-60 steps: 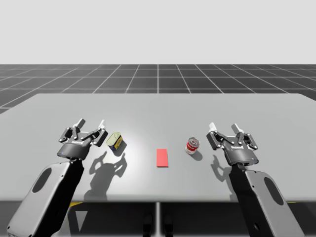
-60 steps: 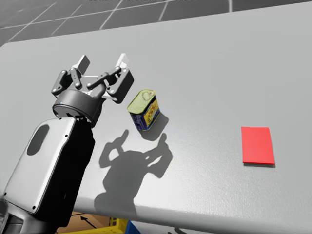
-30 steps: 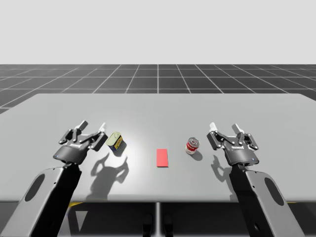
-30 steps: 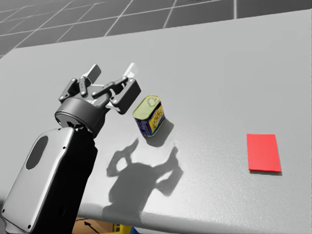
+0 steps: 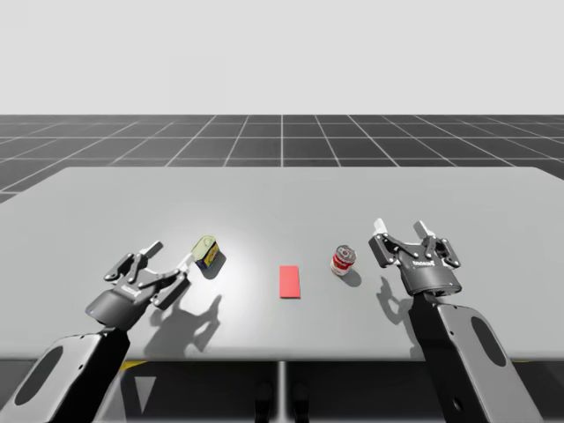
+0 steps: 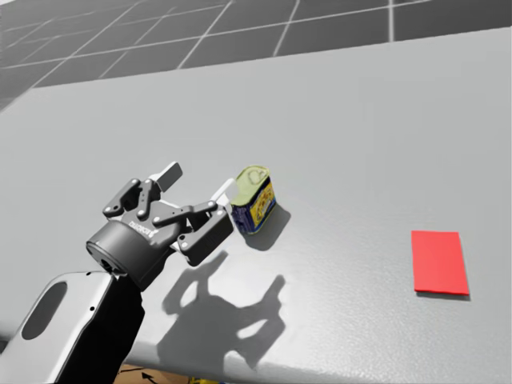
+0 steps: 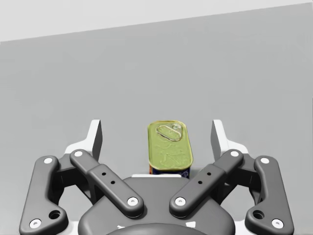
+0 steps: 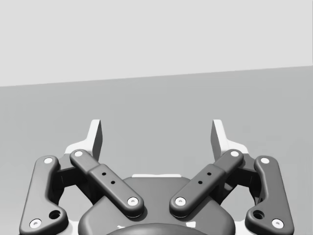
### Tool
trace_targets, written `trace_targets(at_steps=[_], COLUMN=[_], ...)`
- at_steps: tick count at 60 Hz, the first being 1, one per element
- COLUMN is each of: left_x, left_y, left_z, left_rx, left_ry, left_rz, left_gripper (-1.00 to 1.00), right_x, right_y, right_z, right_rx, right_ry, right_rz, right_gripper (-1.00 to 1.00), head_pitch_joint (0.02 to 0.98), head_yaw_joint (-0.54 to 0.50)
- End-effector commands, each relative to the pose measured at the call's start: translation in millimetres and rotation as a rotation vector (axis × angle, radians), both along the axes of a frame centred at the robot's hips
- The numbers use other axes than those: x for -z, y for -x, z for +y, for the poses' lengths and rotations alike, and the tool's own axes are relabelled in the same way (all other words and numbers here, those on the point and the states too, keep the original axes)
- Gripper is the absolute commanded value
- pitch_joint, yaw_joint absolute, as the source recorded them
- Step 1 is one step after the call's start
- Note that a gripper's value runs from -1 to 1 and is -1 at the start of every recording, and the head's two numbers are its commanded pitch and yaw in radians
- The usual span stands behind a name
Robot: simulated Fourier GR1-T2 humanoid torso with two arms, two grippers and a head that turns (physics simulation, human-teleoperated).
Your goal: Look at the card. If it is red, pick the object on the left. If it is green, pick the object on the right.
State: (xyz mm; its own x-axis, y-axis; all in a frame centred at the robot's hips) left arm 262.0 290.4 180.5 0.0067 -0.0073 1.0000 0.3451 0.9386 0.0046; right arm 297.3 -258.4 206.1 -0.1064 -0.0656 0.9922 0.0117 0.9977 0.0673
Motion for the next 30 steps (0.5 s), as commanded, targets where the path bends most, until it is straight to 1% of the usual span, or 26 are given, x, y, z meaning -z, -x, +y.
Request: trace_targets(at_steps=[1, 3, 5, 8, 16, 20, 30], left_x=[29, 34, 39, 42, 51, 54, 57], left_y=[5, 5, 4, 2, -5, -10, -21], left_z=[3, 3, 2, 2, -7, -11, -22], left_rx=[0.017, 0.015, 0.005, 0.003, -0.008, -0.017, -0.036], left_ry=[-0.024, -0.020, -0.033, -0.034, -0.069, -0.076, -0.118], left_rz=[0.056, 0.072, 0.081, 0.089, 0.116, 0.131, 0.137], left_gripper=[-1.00, -1.00, -1.00, -1.00, -1.00, -1.00, -1.00], right_x=[0, 0, 0, 0, 1, 1, 1], right_y=[-1, -2, -2, -1, -1, -1, -1], right_z=[0, -1, -1, -1, -1, -1, -1], right_rx=[0.001, 0.002, 0.003, 0.003, 0.006, 0.007, 0.009], right_ry=[0.004, 0.006, 0.008, 0.010, 0.014, 0.015, 0.018], right_rz=[-0.006, -0.008, -0.009, -0.011, -0.014, -0.015, -0.018], right_gripper=[-1.00, -1.00, -1.00, -1.00, -1.00, -1.00, -1.00], head_pitch_joint=[0.780, 0.779, 0.779, 0.779, 0.778, 0.779, 0.782], head_yaw_joint=[0.35, 0.34, 0.35, 0.35, 0.35, 0.35, 0.34])
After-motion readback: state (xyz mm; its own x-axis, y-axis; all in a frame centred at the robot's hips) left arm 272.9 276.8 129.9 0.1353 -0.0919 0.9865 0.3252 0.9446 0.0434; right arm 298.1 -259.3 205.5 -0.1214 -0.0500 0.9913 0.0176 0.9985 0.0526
